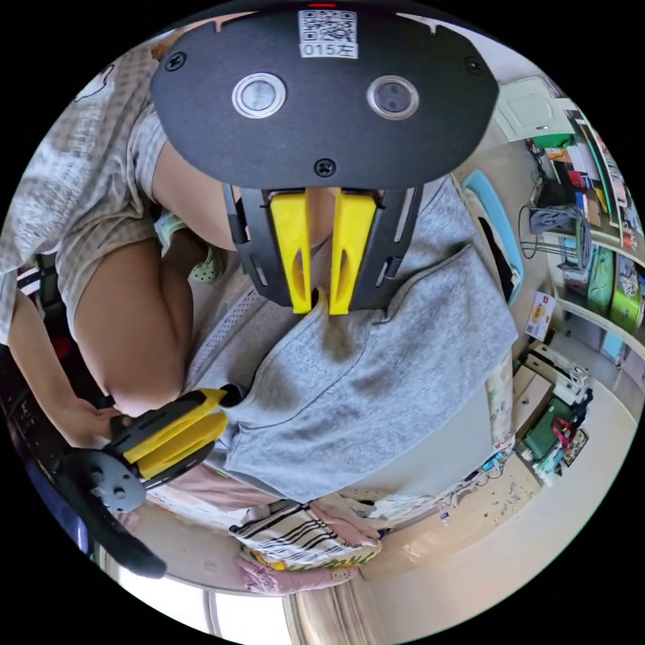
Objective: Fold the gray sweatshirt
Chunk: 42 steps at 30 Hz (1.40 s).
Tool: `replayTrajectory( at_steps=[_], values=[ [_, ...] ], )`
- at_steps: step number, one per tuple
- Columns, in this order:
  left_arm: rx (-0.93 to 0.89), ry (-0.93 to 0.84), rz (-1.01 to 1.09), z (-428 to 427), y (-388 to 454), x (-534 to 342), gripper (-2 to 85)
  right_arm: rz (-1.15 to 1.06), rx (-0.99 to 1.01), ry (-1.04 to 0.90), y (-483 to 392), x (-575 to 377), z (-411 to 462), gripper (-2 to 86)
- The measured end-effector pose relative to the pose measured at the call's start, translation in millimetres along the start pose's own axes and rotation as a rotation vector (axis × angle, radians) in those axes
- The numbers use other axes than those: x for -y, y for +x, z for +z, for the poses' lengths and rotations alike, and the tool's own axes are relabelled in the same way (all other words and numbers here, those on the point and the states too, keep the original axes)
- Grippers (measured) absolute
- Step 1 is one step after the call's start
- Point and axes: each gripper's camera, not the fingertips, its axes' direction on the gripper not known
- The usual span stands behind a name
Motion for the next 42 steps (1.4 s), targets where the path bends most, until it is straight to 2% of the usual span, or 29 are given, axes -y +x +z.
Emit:
replayTrajectory(
  at_steps=[9,11,15,17,20,23,29,33,37,39,41,42],
  values=[
    [-0.074,0.098,0.015,-41,18,-44,0.4,0.010,-0.079,0.051,-21,-25,-61,1.2],
    [-0.012,0.099,0.071,-53,30,-43,0.3,0.006,-0.126,0.063,-30,-19,-78,0.9],
    [0.082,0.001,0.117,-34,34,-38,0.2,0.043,-0.065,0.086,-30,4,-87,0.8],
    [-0.001,0.023,0.055,-31,20,-42,0.2,0.067,-0.037,0.054,-26,23,-87,0.8],
    [-0.100,0.066,-0.036,-29,-1,-51,0.3,0.037,-0.145,-0.043,-35,35,-75,0.9],
    [-0.199,0.111,-0.105,-26,-21,-60,0.6,0.040,-0.166,-0.058,-43,38,-65,1.2],
    [-0.219,0.144,-0.133,-30,-45,-71,1.3,0.139,-0.098,0.016,-37,35,-86,3.6],
    [-0.216,0.181,-0.151,-35,-57,-76,2.5,0.198,-0.122,-0.034,-36,28,-104,7.0],
    [-0.175,0.269,-0.237,-57,-98,-97,4.6,0.228,-0.213,0.101,-55,16,-173,7.3],
    [-0.135,0.347,-0.343,-71,-136,-110,4.6,0.200,-0.218,0.256,-74,21,-213,6.9],
    [-0.117,0.436,-0.493,-85,-193,-120,4.5,0.065,-0.130,0.527,-113,40,-258,5.3],
    [-0.121,0.454,-0.521,-86,-207,-120,4.5,0.019,-0.095,0.582,-125,48,-266,4.9]
  ],
)
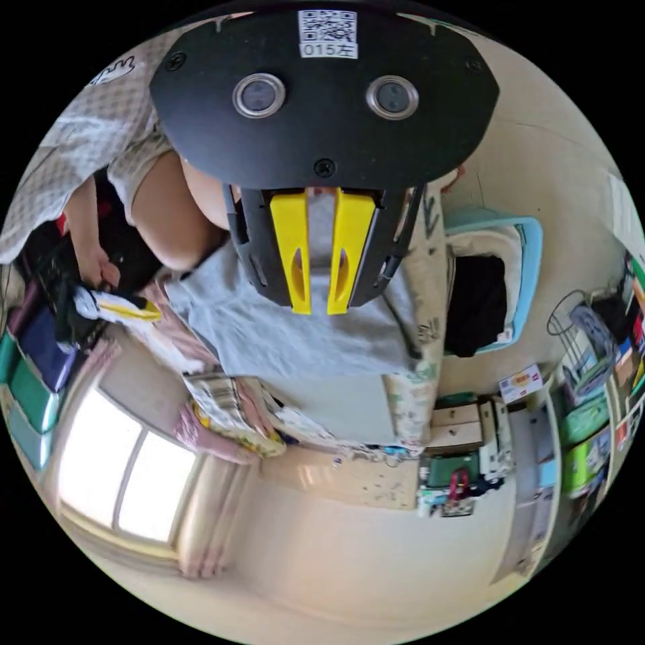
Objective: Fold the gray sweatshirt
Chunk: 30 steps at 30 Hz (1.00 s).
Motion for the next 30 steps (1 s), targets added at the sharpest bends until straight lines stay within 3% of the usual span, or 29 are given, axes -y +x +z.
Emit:
replayTrajectory(
  at_steps=[3,10,16,20,22,24,26,30],
  values=[
    [-0.027,0.010,-0.138,14,-55,39,5.1,-0.170,0.117,0.064,-62,57,34,6.4],
    [-0.076,-0.083,-0.342,102,-138,105,7.6,-0.433,0.132,-0.227,-179,139,213,10.3],
    [-0.098,-0.176,-0.445,185,-181,128,7.7,-0.504,0.046,-0.322,-196,130,278,3.5],
    [-0.097,-0.251,-0.423,230,-187,145,2.9,-0.384,0.237,-0.208,-172,130,240,1.1],
    [-0.072,-0.255,-0.363,237,-183,153,2.2,-0.399,0.217,-0.163,-164,128,224,0.4],
    [-0.028,-0.264,-0.310,244,-176,153,1.8,-0.393,0.252,-0.201,-155,125,231,0.2],
    [0.083,-0.318,-0.223,263,-162,144,1.5,-0.390,0.285,-0.370,-152,120,265,0.4],
    [0.217,-0.367,-0.110,289,-135,129,1.3,-0.366,0.280,-0.352,-141,111,260,1.8]
  ],
)
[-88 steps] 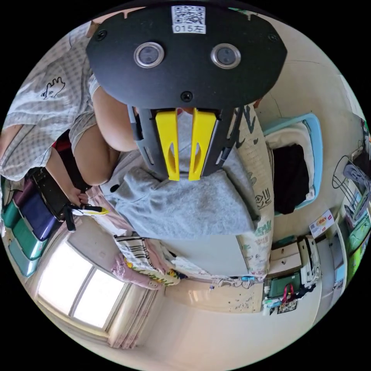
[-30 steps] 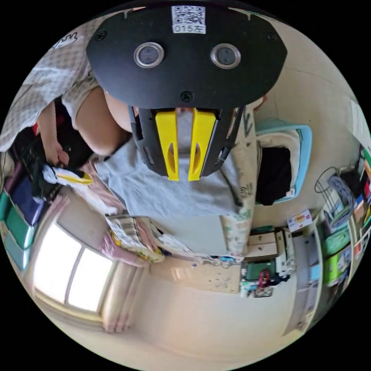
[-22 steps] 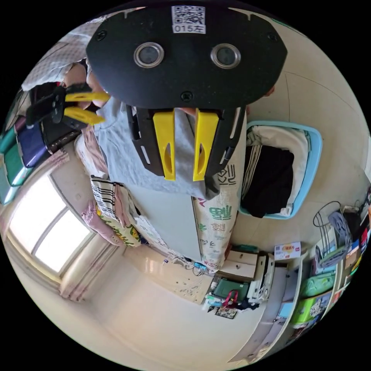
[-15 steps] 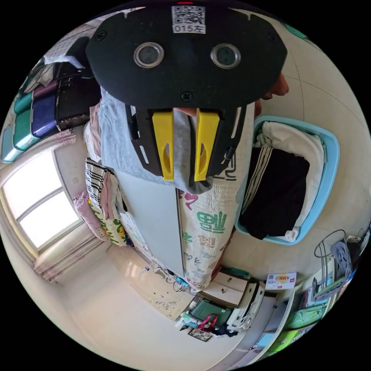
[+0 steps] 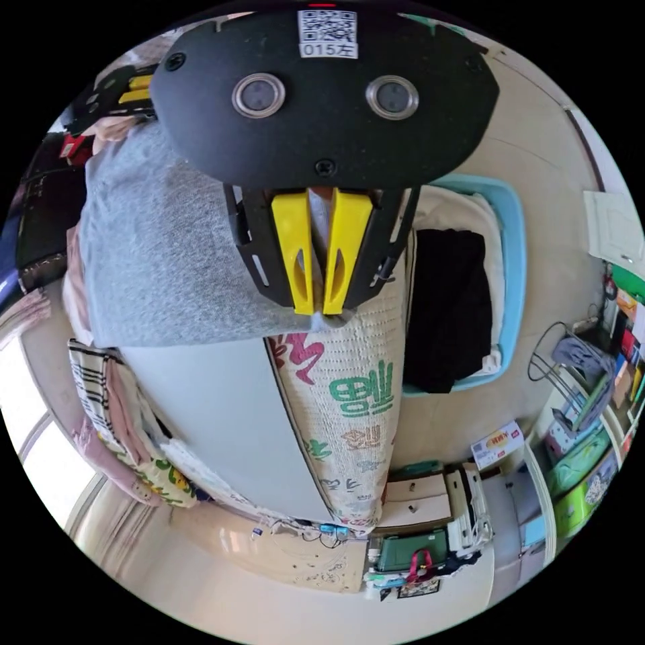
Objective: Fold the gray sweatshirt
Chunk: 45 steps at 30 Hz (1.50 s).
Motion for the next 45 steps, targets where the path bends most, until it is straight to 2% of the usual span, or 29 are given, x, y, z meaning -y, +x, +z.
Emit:
replayTrajectory(
  at_steps=[2,6,8,11,15,17,19,22,27,31,33,38,41,45],
  values=[
    [0.031,-0.024,-0.020,2,10,-1,1.2,0.012,0.033,0.027,5,-20,-9,5.6],
    [0.045,-0.003,-0.052,-19,15,-4,0.6,0.047,0.104,0.130,20,-60,-49,6.2],
    [0.071,0.060,-0.033,-45,26,-11,0.1,0.073,0.147,0.293,40,-97,-105,5.8],
    [0.078,0.101,0.059,-68,59,-19,-0.2,0.198,0.091,0.515,83,-165,-191,5.2],
    [0.021,0.120,0.186,-69,119,-21,0.1,0.437,-0.065,0.689,137,-288,-266,6.3],
    [-0.041,0.116,0.276,-53,171,-13,0.9,0.715,-0.236,0.670,171,-388,-277,7.7],
    [-0.080,0.114,0.344,-36,214,-4,2.1,0.884,-0.365,0.622,191,-463,-270,8.2],
    [-0.141,0.104,0.428,1,287,14,5.0,1.075,-0.336,0.545,225,-560,-252,8.9],
    [-0.266,0.004,0.514,78,397,26,6.3,1.111,-0.278,0.491,263,-622,-226,10.6],
    [-0.314,-0.062,0.593,134,479,24,7.4,1.080,-0.217,0.453,282,-643,-211,7.1],
    [-0.273,-0.076,0.615,157,506,25,8.0,1.053,-0.240,0.453,275,-654,-213,3.9],
    [-0.082,-0.167,0.665,224,558,27,9.1,1.046,-0.225,0.543,228,-710,-235,2.2],
    [-0.040,-0.209,0.699,246,569,18,9.4,1.046,-0.262,0.545,195,-744,-246,5.5],
    [-0.069,-0.206,0.696,250,568,9,8.3,1.084,-0.208,0.528,175,-766,-245,8.0]
  ],
)
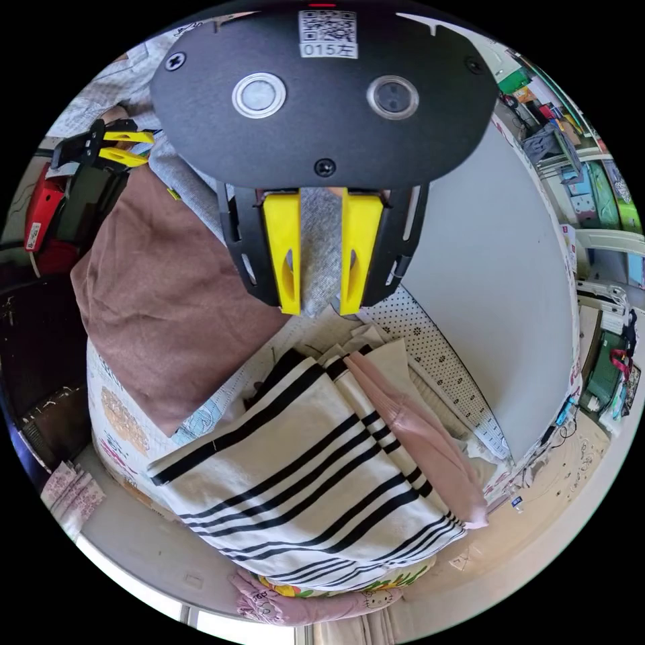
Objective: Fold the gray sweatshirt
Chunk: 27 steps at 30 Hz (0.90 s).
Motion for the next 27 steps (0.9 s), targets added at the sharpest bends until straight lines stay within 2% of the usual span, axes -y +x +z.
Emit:
replayTrajectory(
  at_steps=[4,8,13,18,24,27],
  values=[
    [0.025,-0.015,0.016,-6,10,-4,5.6,0.004,-0.012,-0.010,-3,-8,0,8.5],
    [0.139,0.065,0.042,-32,30,-15,3.1,0.051,0.017,-0.034,-4,-11,7,7.5],
    [0.150,0.162,-0.034,-81,24,-31,2.0,0.023,0.006,-0.017,-18,-20,-2,3.6],
    [0.153,0.280,-0.122,-143,9,-46,1.7,0.031,0.008,0.133,-32,-6,-50,1.4],
    [-0.003,0.551,-0.236,-258,-37,-78,1.6,-0.079,-0.038,0.350,-91,42,-117,0.8],
    [-0.121,0.694,-0.277,-307,-75,-120,1.5,-0.223,0.077,0.403,-150,48,-143,0.8]
  ],
)
